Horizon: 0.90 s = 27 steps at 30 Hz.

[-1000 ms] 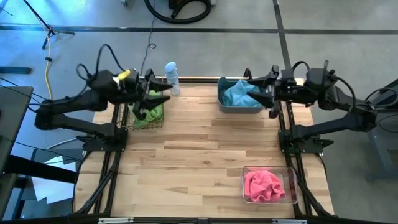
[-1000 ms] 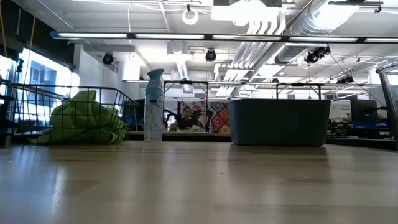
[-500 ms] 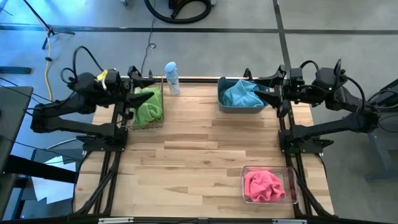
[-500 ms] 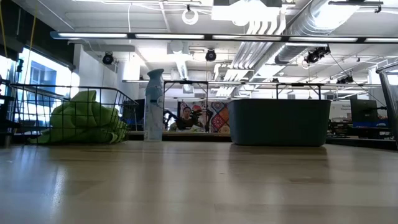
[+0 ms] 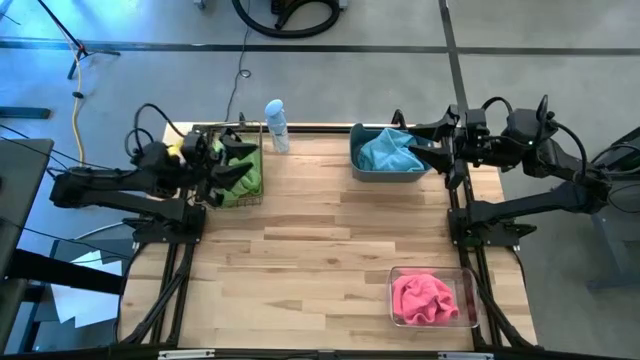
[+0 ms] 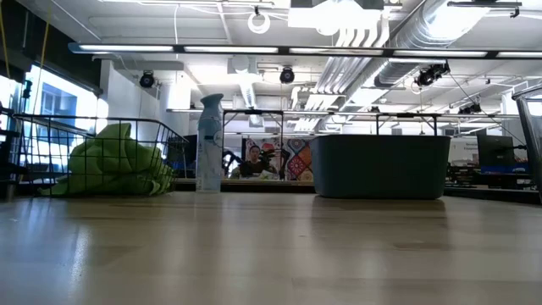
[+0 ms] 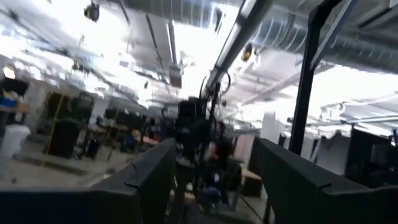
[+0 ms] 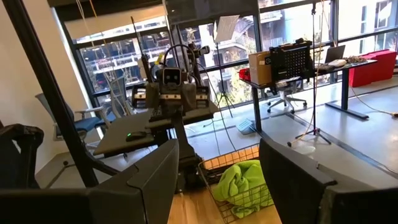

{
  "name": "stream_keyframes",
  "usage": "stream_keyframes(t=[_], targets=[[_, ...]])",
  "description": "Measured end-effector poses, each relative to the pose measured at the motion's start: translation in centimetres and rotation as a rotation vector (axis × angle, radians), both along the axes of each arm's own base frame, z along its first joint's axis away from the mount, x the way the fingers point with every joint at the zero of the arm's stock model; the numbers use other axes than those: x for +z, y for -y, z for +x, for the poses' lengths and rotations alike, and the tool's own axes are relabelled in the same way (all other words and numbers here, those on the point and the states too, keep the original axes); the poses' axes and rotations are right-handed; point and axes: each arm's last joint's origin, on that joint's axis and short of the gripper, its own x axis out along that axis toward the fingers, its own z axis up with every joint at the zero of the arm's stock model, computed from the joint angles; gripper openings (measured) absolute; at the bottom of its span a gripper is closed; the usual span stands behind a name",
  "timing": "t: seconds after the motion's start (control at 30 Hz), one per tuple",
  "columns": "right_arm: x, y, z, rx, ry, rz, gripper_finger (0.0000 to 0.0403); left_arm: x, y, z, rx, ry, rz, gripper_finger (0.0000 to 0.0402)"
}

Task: Sort microfiber towel by color & place in baskets
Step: Return to Home Position

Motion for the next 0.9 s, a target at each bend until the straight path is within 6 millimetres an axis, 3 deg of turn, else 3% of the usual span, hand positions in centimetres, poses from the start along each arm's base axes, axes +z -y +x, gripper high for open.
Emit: stream_keyframes(t=[0.17,0.43,0.63,0.9], targets=[[-0.1,0.0,0.0,-0.001,-0.009,-0.025,0.0220,0.3,-0.1,-0.9,0.036,0.009,0.010,0.0211],[-1.1,0.0,0.1,0.000,-0.120,-0.029,0.0220,0.8,-0.2,-0.5,0.068,-0.384,-0.003,0.0211],[-1.1,0.0,0.1,0.002,-0.121,-0.034,0.0220,2.0,-0.2,-0.4,0.103,-0.319,0.130,0.0211],[-1.2,0.0,0.2,0.018,-0.125,-0.037,0.0220,1.8,-0.3,-0.3,0.122,-0.335,0.140,0.0211]])
